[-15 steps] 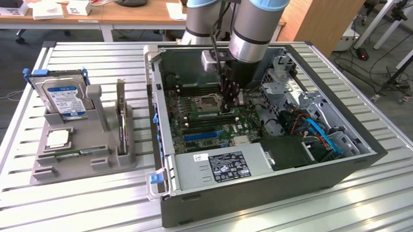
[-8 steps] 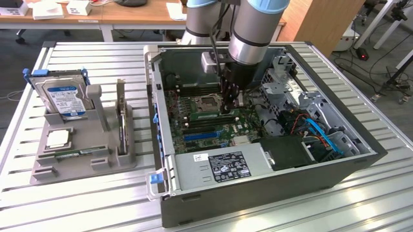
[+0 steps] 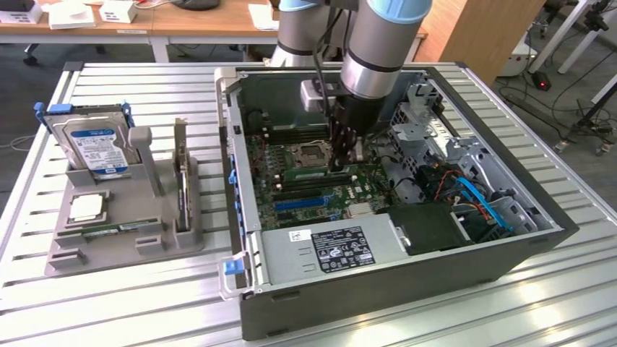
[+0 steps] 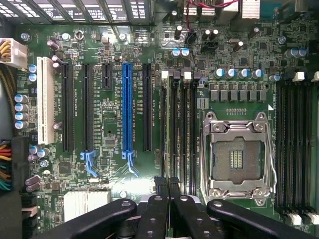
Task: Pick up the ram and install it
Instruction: 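Insert the ram into the slot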
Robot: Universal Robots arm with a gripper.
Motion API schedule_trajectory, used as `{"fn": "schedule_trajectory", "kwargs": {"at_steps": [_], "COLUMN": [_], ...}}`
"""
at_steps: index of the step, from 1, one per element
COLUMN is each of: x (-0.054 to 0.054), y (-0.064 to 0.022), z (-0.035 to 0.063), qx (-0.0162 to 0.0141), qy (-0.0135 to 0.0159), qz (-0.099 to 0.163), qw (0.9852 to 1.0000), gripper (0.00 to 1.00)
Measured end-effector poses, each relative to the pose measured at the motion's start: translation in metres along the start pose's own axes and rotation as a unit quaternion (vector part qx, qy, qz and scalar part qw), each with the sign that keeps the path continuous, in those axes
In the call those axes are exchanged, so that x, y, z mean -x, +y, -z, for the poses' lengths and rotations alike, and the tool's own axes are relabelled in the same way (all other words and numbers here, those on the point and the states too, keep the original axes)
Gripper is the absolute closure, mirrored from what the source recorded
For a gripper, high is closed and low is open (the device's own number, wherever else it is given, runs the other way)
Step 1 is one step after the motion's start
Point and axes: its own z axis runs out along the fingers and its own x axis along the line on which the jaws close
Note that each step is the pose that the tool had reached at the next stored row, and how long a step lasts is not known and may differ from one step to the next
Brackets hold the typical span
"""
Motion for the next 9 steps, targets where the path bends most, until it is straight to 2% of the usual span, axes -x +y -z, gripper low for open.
{"fn": "schedule_trajectory", "kwargs": {"at_steps": [9], "x": [0.0008], "y": [-0.0001], "z": [-0.0017], "qx": [0.0000], "qy": [-0.0001], "qz": [0.000], "qw": [1.0000], "gripper": [0.89]}}
